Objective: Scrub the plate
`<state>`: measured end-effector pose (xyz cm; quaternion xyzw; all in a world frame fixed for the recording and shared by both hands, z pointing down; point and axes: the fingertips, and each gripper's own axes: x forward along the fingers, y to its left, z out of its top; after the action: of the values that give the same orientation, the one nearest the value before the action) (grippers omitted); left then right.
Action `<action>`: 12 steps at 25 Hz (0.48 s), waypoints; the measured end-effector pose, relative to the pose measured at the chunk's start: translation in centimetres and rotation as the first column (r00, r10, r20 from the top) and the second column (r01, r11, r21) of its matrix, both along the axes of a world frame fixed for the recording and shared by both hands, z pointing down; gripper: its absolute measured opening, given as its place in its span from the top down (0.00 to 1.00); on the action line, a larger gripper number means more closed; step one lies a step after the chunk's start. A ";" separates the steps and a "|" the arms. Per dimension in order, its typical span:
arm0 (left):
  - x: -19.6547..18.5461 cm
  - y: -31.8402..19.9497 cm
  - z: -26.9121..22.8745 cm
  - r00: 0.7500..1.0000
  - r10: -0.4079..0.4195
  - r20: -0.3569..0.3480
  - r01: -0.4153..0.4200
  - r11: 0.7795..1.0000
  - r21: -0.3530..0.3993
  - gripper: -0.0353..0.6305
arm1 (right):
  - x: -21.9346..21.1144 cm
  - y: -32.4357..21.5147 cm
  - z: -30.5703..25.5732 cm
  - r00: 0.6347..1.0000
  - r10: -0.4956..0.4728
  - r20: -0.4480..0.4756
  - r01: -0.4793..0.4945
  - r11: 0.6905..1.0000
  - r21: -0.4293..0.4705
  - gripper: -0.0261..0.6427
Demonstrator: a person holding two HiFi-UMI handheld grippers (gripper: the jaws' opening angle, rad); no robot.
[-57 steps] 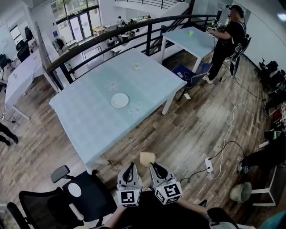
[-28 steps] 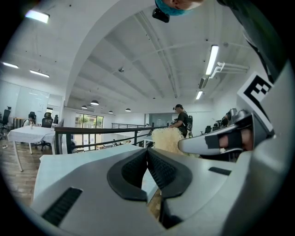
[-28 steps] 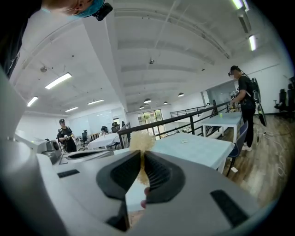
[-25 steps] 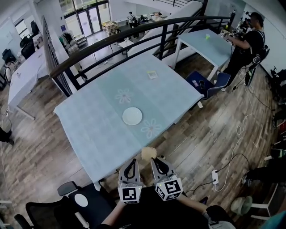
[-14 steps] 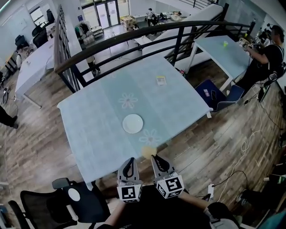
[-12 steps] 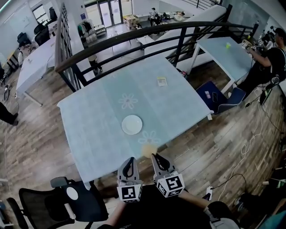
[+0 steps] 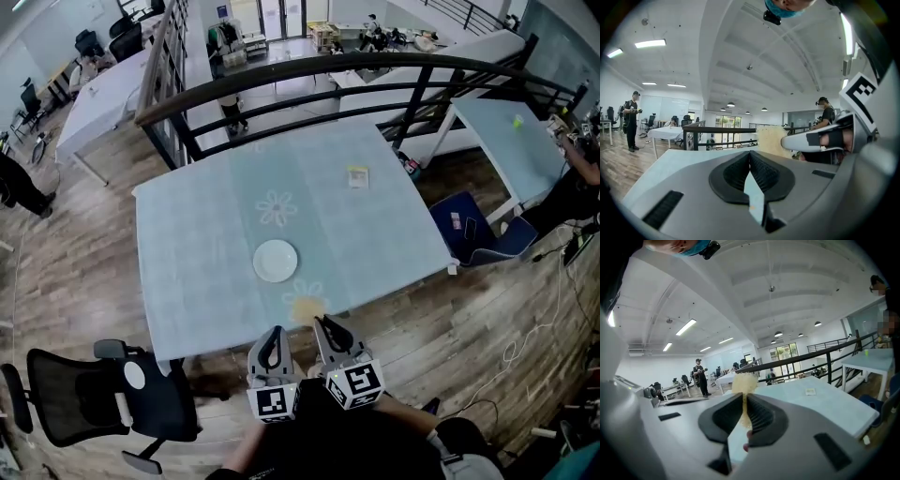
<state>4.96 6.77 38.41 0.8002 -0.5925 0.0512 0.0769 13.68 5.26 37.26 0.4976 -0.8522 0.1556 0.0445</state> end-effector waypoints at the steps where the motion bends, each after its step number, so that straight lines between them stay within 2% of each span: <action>1: 0.2 -0.1 0.2 1.000 -0.008 0.005 0.008 1.000 -0.004 0.93 | 0.2 -0.2 0.1 1.000 -0.007 0.004 0.007 1.000 -0.003 0.91; 7: 0.3 -1.6 0.4 0.999 -0.029 0.023 0.030 0.999 -0.023 0.93 | 1.4 -2.2 0.8 1.000 -0.005 0.016 0.006 0.999 -0.036 0.91; 12: -0.7 -4.6 0.5 0.999 -0.042 -0.019 0.041 0.998 -0.045 0.93 | 1.0 -4.5 1.2 1.000 0.006 -0.001 -0.006 0.998 -0.061 0.91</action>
<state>4.30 2.21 38.86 0.7862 -0.6071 0.0551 0.1017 14.69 0.81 38.51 0.4987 -0.8454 0.1815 0.0598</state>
